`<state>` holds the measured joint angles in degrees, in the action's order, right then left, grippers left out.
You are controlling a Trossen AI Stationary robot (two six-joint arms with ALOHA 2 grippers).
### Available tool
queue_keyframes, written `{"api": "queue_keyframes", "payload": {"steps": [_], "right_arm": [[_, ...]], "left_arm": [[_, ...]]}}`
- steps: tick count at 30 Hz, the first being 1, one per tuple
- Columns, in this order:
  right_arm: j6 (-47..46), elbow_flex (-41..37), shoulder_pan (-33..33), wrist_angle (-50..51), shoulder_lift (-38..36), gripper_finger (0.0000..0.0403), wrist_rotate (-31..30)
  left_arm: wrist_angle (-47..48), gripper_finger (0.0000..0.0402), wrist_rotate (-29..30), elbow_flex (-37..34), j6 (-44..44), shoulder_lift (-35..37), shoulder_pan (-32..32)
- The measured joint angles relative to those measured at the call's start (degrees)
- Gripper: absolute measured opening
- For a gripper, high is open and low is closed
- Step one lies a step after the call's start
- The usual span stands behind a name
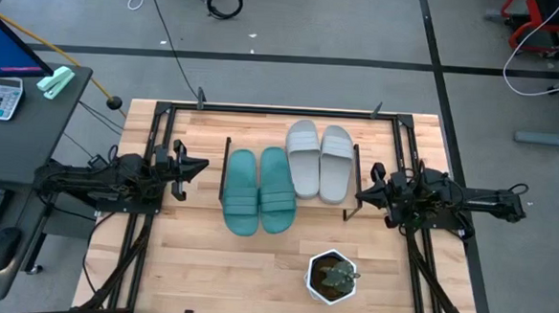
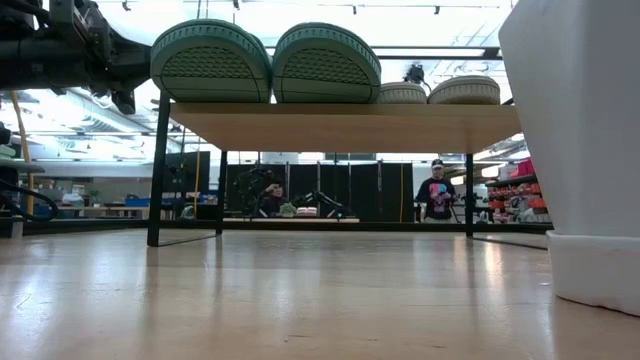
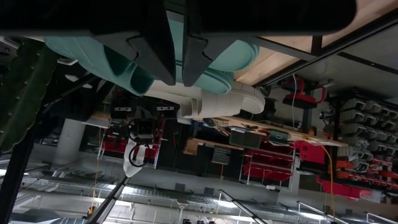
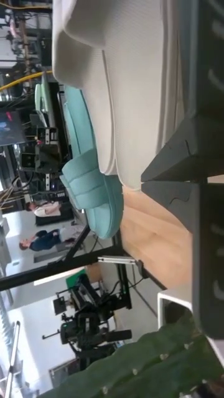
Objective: Pick and place slides into the shelf
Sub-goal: Return to Home Position
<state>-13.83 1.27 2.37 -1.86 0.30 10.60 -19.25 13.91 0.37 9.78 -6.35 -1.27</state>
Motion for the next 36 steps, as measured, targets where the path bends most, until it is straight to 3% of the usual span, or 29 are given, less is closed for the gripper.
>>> {"api": "queue_keyframes", "payload": {"steps": [36], "right_arm": [[-1.5,0.0,0.0,0.5,0.0,0.0006,0.0]], "left_arm": [[0.0,0.0030,0.0,0.0,0.0,0.0,0.0]]}}
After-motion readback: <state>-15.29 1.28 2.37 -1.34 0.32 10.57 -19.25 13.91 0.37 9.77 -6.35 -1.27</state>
